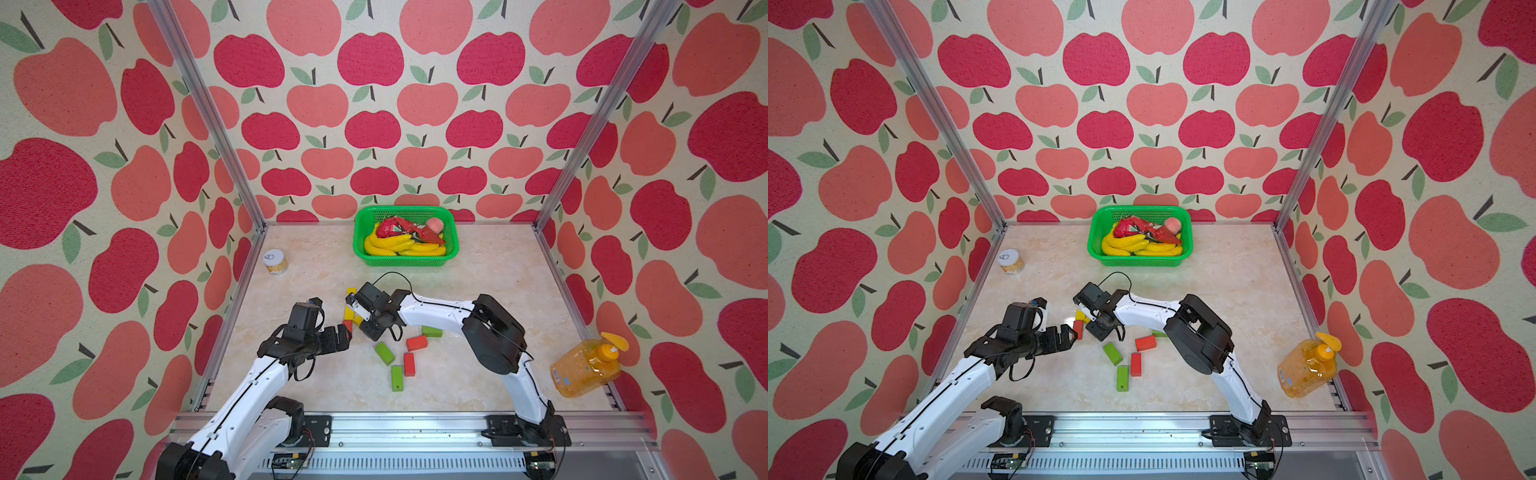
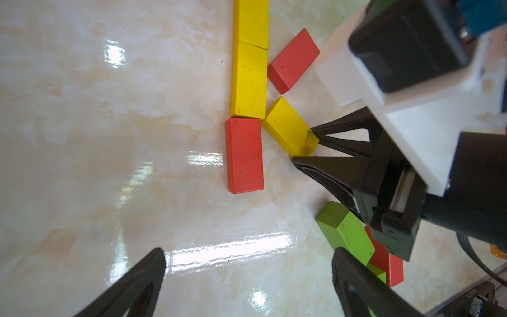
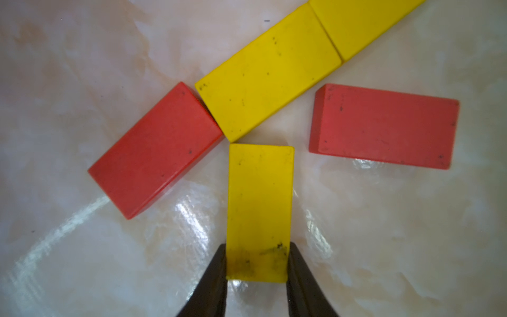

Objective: Assemble the letter k with building blocks
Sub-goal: Assemble the building block at the center of the board.

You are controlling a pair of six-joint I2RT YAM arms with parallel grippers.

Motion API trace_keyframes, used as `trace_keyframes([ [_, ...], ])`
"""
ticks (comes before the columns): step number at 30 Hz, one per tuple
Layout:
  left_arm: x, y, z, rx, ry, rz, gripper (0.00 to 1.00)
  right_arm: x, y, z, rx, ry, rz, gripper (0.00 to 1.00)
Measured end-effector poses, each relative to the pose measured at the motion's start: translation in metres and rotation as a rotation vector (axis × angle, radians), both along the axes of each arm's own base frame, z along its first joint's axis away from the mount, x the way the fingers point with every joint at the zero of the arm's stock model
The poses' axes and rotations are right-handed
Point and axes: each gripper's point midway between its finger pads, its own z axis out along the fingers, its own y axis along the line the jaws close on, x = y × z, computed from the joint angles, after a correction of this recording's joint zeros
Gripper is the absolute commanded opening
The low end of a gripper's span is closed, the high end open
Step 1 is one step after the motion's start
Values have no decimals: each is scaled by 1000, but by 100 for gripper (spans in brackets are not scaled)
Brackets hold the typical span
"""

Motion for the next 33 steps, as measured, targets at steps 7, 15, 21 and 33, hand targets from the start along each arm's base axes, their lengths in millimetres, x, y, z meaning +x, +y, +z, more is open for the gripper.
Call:
trace_keyframes([
  [7,0,0,0,0,0,-1,98,5,-1,0,7,-1,-28,29],
  [15,0,0,0,0,0,-1,98,8,-3,0,9,-1,-41,40],
  [21,0,0,0,0,0,-1,98,9,-3,0,9,-2,-47,51],
  [33,-2,1,-18,29,78,-5,75,-9,-36,5,-12,14,-47,60],
])
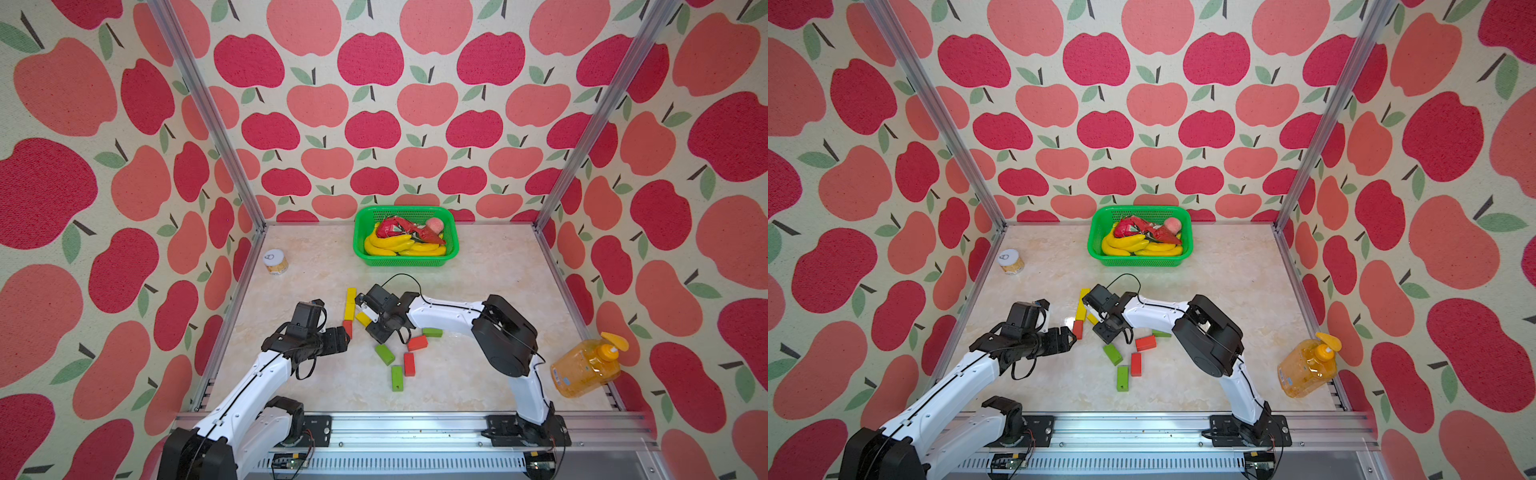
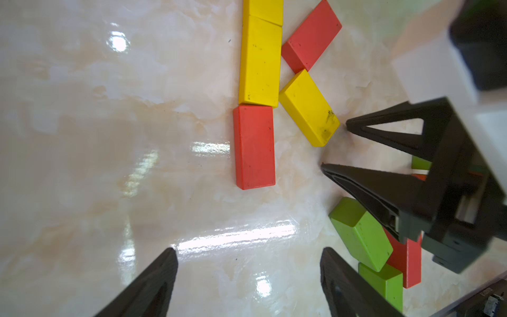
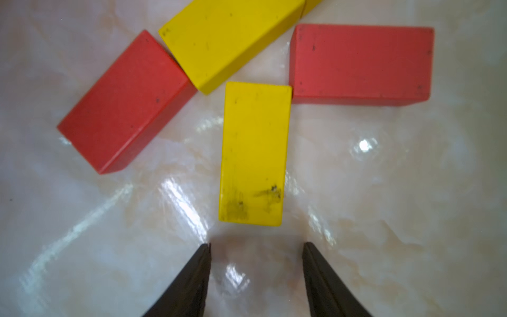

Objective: Assemble the letter k with building blocks
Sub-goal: Assemble the building block at the center of the board, then adjust the building block at the center of the board.

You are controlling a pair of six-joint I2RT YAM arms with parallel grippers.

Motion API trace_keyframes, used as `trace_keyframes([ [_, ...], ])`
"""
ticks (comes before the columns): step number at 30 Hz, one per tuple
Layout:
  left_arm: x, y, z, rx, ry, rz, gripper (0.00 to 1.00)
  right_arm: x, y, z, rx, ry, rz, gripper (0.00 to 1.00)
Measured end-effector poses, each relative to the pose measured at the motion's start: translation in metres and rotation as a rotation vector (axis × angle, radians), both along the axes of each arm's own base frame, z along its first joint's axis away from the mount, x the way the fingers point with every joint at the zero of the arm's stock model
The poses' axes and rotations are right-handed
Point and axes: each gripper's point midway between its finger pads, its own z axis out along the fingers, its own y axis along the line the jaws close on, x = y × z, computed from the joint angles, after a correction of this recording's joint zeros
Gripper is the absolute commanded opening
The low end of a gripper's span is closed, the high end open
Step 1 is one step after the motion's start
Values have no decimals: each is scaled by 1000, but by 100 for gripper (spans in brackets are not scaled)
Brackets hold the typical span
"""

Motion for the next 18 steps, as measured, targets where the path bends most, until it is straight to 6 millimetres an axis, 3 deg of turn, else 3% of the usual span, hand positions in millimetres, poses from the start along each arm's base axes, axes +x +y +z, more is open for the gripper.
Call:
trace_keyframes([
  [3,4,-2,-2,19,31,-2,71,-9,-20,19,14,26,-7,61],
  [6,18,-7,5,45,31,-13,66,-4,-35,58,110,38,-30,64],
  [9,32,-12,8,82,37,-17,63,17,-54,99,230,27,-85,65],
  [11,38,-14,6,103,46,-19,63,37,-70,113,288,11,-138,64],
  [14,41,-15,0,149,66,-20,63,60,-95,100,327,23,-207,63],
  [18,44,-17,-4,199,75,-28,65,43,-114,55,326,134,-234,63],
])
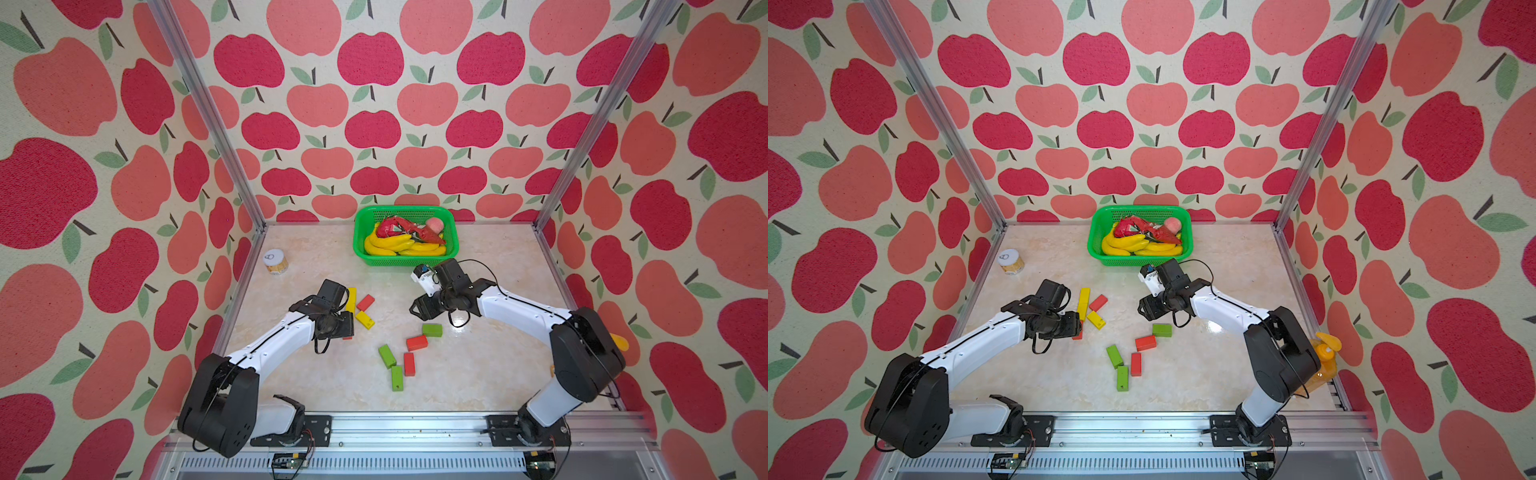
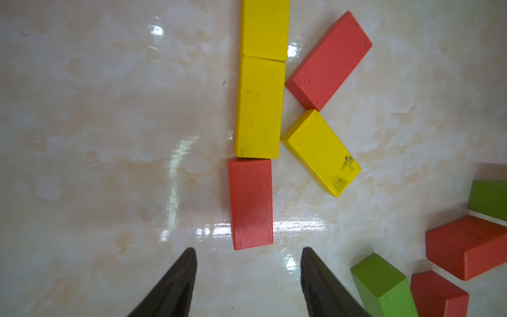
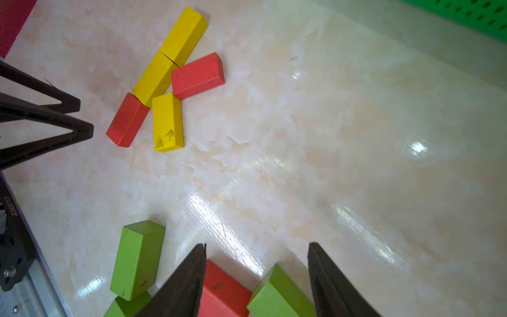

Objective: Assemble the letter k with building blocks
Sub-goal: Adjust the building block at the center of the board.

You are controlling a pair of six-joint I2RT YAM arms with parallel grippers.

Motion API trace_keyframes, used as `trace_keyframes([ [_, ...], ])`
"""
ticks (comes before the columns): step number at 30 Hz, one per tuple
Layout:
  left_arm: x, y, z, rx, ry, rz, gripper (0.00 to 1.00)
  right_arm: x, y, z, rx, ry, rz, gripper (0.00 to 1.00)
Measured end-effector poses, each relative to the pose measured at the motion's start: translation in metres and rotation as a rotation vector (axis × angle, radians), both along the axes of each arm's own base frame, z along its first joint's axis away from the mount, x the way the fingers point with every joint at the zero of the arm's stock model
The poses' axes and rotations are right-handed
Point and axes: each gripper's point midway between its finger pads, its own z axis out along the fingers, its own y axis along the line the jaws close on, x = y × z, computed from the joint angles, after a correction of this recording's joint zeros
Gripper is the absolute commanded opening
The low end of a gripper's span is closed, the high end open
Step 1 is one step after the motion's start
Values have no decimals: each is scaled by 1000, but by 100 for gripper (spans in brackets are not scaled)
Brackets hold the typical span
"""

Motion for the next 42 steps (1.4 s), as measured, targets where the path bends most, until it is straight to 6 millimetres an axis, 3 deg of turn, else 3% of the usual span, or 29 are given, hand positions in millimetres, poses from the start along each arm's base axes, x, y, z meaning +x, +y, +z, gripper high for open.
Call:
trace_keyframes([
  [3,7,0,-5,32,11,3,67,-11,1,-10,17,52,20,63],
  [11,21,1,-24,94,65,13,68,-9,16,2,107,46,53,63],
  [17,28,-3,-31,102,79,5,64,-8,16,-5,113,73,52,63],
  [24,27,-3,-36,107,96,0,52,-10,17,-13,108,97,58,63],
  [42,28,-10,-34,104,89,-26,35,-10,22,-16,117,121,70,63],
])
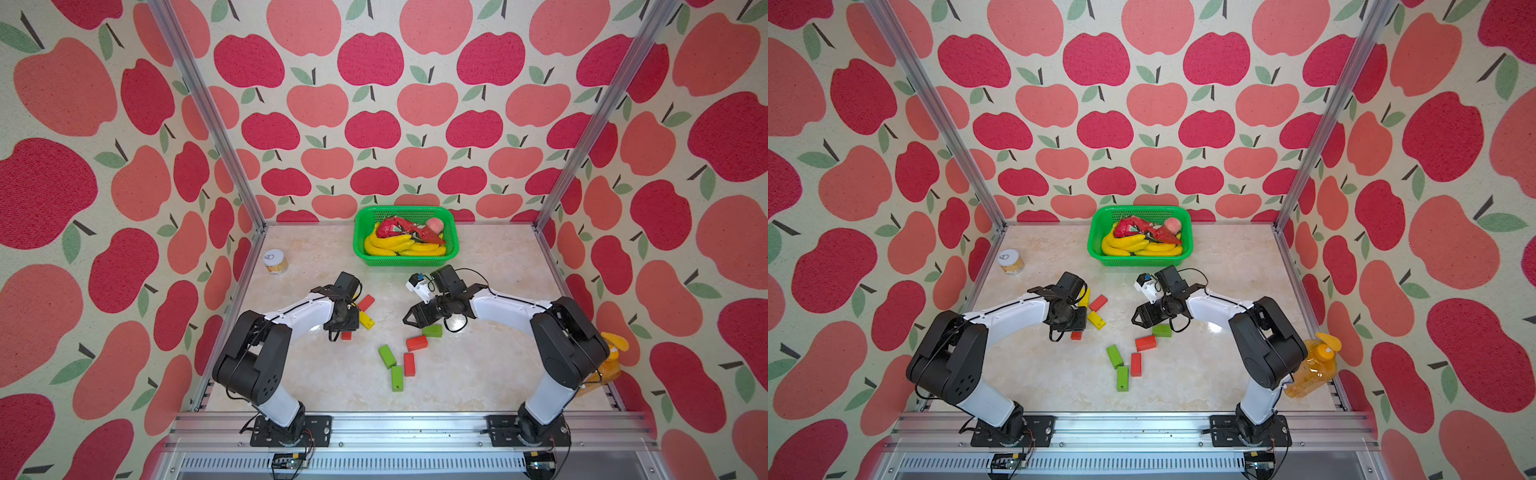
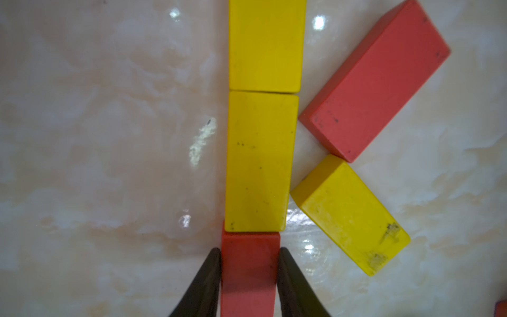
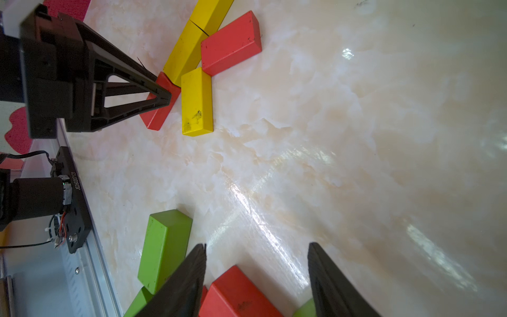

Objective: Assemble the letter k with building blocks
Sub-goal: Adjust the building block at the center of the board.

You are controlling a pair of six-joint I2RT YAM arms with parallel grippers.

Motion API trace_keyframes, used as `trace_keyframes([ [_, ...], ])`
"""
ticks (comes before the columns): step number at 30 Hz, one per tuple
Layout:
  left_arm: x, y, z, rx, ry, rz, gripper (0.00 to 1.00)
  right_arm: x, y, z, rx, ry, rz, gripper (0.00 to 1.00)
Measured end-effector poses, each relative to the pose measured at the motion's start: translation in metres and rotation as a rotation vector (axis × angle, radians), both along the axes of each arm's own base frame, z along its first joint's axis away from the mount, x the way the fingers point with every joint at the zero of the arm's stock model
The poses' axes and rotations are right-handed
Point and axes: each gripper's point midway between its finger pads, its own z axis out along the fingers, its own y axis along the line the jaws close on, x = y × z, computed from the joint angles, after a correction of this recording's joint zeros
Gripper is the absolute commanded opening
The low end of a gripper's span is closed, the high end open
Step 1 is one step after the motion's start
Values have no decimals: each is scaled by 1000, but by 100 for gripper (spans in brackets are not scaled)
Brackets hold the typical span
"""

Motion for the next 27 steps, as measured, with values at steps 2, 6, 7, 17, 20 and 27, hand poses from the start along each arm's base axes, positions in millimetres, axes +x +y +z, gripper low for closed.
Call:
trace_keyframes([
  [2,0,-1,0,0,0,-2,35,0,0,0,1,1,1,63],
  [6,1,-2,1,-1,-1,-4,35,-1,1,0,6,6,5,63],
  [7,2,-3,1,-1,-4,-6,35,-1,1,0,7,6,6,63],
  [17,7,-5,3,-1,-10,-6,34,-2,2,1,11,11,10,63],
  [20,7,-5,3,4,-9,-6,35,-2,2,0,9,16,10,63],
  [27,7,-5,3,2,-8,-1,60,-4,2,-4,4,30,13,62],
])
